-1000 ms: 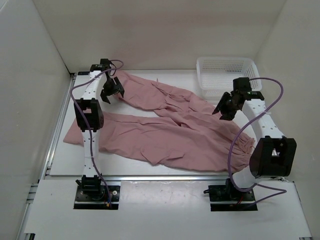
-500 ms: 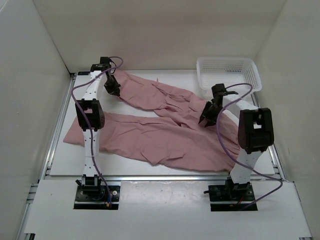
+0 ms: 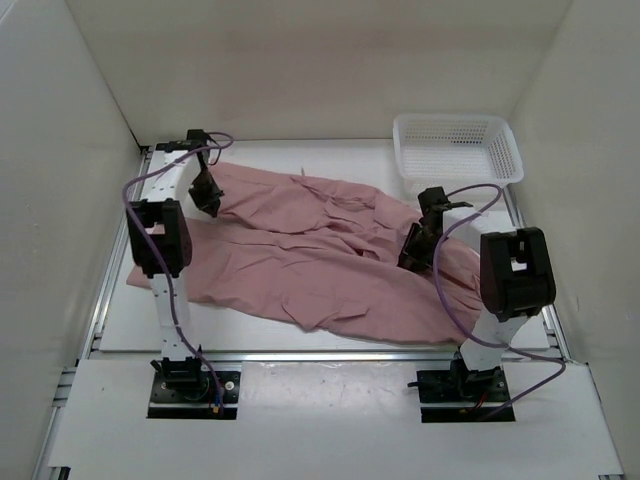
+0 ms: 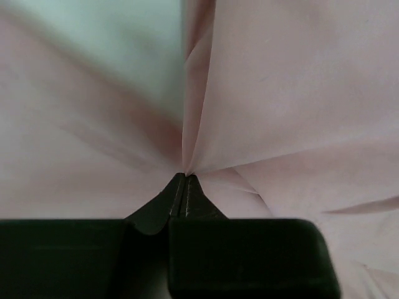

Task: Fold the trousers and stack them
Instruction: Flatten the trousers out

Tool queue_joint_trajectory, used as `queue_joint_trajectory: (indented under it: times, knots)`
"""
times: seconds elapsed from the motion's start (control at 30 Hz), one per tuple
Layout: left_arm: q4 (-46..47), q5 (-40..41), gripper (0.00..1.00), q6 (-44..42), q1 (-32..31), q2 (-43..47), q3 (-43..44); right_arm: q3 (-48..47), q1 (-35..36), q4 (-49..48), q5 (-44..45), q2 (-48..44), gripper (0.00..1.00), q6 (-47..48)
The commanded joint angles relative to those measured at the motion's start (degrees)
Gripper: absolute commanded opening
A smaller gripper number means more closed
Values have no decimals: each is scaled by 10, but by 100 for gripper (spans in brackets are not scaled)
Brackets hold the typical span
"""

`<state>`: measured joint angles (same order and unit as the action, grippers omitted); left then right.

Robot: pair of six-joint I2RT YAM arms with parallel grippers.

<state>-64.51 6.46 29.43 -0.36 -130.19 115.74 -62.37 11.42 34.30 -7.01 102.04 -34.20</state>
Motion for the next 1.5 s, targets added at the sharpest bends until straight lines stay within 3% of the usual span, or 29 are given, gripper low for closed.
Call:
queue_joint_trajectory:
  times: [0.0,0.07,0.13,0.17,0.2,0.23,0.27,0.3,0.33,0.37,0.5,0.57,0.63,0.73,0.77,0.83,0.87,0.9,1.13,1.17,1.2,1.23,1.27,1.3,1.37,1.43,1.47]
  knots:
    - [15,79,10,-7,46,139,-109,27,-1,18,9,-42,39,-1]
    - [20,79,10,-23,61,188,-139,32,-1,24,14,-64,38,4]
    - [1,66,26,-29,83,194,-128,40,-1,30,24,-75,38,11]
    - [-8,59,39,-29,89,188,-116,40,-1,30,24,-75,38,17]
    - [-13,46,74,-29,96,181,-92,40,-1,30,24,-83,38,17]
    - [-13,46,80,-29,96,174,-82,40,-1,36,24,-90,38,17]
    - [-20,46,80,-29,96,158,-70,35,-1,36,24,-95,38,17]
    - [-25,46,73,-29,96,149,-60,35,-1,36,24,-95,38,17]
    - [-25,41,22,-24,96,139,-42,29,-1,42,30,-95,38,22]
    - [-25,41,10,-18,96,117,-33,23,-1,42,31,-100,38,22]
    - [-25,1,14,-18,114,58,5,18,-1,53,37,-117,38,22]
    - [-32,-43,24,-27,114,27,45,12,-1,53,37,-117,38,27]
    - [-32,-64,50,-34,114,-5,61,5,-1,59,43,-117,39,33]
    - [-37,-69,68,-34,106,-39,84,0,-1,59,43,-112,39,33]
    - [-37,-69,68,-34,101,-45,84,0,-1,64,43,-112,39,33]
    - [-37,-69,59,-29,101,-52,89,0,-1,64,43,-112,39,33]
    - [-37,-63,27,-29,101,-52,101,-6,-1,64,43,-112,39,33]
    - [-46,-58,11,-29,101,-52,110,-6,-1,64,43,-112,39,38]
    - [-60,12,11,-36,83,22,151,-6,-1,69,43,-112,39,43]
    - [-66,4,13,-42,83,22,151,-6,-1,69,43,-112,39,43]
    - [-71,-3,25,-49,83,22,163,-6,-1,63,43,-106,39,43]
    - [-71,-10,46,-49,83,22,164,0,-1,63,43,-106,39,43]
    - [-76,-17,76,-54,83,3,172,0,-1,63,43,-106,39,43]
    - [-87,-22,80,-54,83,-6,185,0,-1,63,43,-106,39,43]
    - [-87,-28,80,-54,83,-21,185,0,-1,63,43,-106,39,43]
    - [-87,-21,34,-49,83,-21,169,0,-1,63,43,-112,39,43]
    - [-80,-21,20,-43,83,-21,169,0,-1,63,43,-118,39,43]
